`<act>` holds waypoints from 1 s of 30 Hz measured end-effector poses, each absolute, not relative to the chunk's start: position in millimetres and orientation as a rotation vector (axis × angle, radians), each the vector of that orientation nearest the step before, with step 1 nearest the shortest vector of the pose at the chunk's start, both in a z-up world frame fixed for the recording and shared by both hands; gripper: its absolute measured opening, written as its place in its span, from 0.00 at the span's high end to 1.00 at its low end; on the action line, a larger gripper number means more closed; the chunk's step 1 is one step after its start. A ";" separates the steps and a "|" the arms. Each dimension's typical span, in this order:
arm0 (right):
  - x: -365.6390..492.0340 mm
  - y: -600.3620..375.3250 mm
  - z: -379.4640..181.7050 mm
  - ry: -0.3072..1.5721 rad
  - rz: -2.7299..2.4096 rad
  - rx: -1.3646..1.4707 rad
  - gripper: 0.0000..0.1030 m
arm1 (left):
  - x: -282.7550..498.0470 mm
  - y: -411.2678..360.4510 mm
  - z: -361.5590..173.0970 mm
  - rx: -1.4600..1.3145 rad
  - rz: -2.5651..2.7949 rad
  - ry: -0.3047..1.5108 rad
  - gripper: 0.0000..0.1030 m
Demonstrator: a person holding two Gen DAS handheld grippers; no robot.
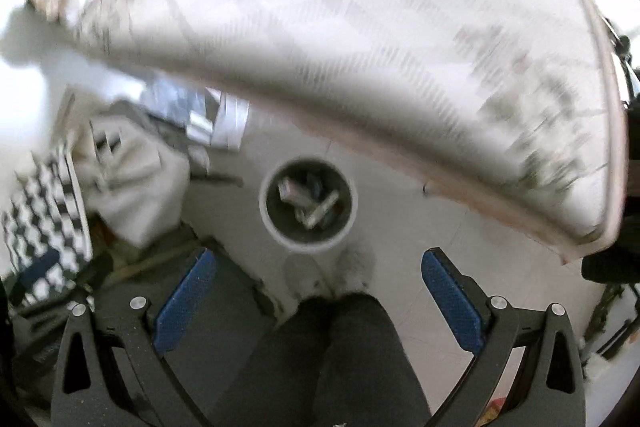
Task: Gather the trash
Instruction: 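Grasp the blue rice bag with the left tool while the right tool grasps the white medicine box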
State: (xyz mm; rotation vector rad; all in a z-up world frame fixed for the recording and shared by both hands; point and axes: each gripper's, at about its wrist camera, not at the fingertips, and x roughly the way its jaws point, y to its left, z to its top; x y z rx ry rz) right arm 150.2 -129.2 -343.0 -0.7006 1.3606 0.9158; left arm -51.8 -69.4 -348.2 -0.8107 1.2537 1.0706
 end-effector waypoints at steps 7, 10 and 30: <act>264.3 -100.7 -285.7 1.283 0.818 -0.579 0.00 | 38.8 -22.5 -294.6 -0.733 1.046 1.164 0.03; 323.6 -83.9 -281.1 1.246 0.776 -0.584 0.00 | 84.2 3.4 -284.5 -0.747 1.031 1.152 0.03; 572.0 197.1 -406.1 1.150 1.060 -1.269 0.00 | 323.3 176.9 -374.9 -1.519 1.041 1.065 0.04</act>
